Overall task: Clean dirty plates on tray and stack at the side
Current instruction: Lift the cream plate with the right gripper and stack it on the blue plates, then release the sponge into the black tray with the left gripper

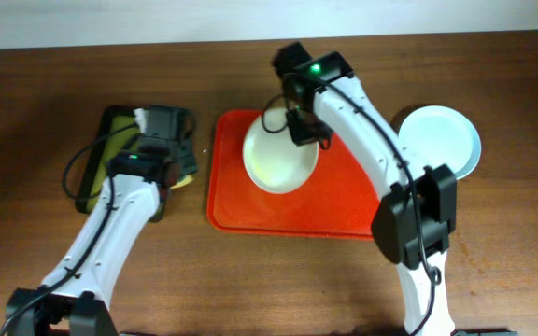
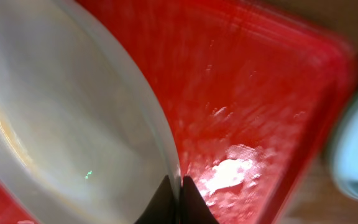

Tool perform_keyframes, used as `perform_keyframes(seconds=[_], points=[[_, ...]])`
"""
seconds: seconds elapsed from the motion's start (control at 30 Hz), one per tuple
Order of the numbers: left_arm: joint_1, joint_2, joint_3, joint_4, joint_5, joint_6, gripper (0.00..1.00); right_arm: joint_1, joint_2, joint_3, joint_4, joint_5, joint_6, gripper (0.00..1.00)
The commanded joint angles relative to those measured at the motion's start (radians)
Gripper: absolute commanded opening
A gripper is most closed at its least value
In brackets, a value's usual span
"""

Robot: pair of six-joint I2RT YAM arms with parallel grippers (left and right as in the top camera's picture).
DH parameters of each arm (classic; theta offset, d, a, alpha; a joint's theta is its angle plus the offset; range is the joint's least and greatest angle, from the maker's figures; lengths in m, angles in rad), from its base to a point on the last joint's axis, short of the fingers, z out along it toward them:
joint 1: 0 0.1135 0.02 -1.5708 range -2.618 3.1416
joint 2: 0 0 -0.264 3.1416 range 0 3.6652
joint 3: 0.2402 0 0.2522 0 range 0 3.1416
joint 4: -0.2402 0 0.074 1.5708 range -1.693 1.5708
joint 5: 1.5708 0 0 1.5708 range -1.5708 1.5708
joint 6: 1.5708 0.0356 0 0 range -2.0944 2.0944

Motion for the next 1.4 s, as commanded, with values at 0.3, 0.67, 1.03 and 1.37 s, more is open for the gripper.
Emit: perform_keyframes(seconds=[0.3, 0.67, 1.03, 1.37], points=[[0.181, -0.010, 0.004, -0.103, 0.038, -0.016, 0.00, 0.532, -0.007, 0.246, -0.168, 1.358, -0.364, 0.04], [0.181, -0.010, -0.005, -0.113, 0.038, -0.016, 0.00, -0.529, -0.004, 0.130, -0.142, -0.404, -0.217, 0.04], [0.181, -0.007, -0.016, -0.083, 0.038, -0.016, 0.00, -1.011, -0.004, -0.216, 0.186, -0.435, -0.136, 0.04], [0.181, -0.005, -0.041, 0.032, 0.037, -0.106, 0.00, -0.850, -0.005, -0.227, 0.097, -0.631, -0.134, 0.66]])
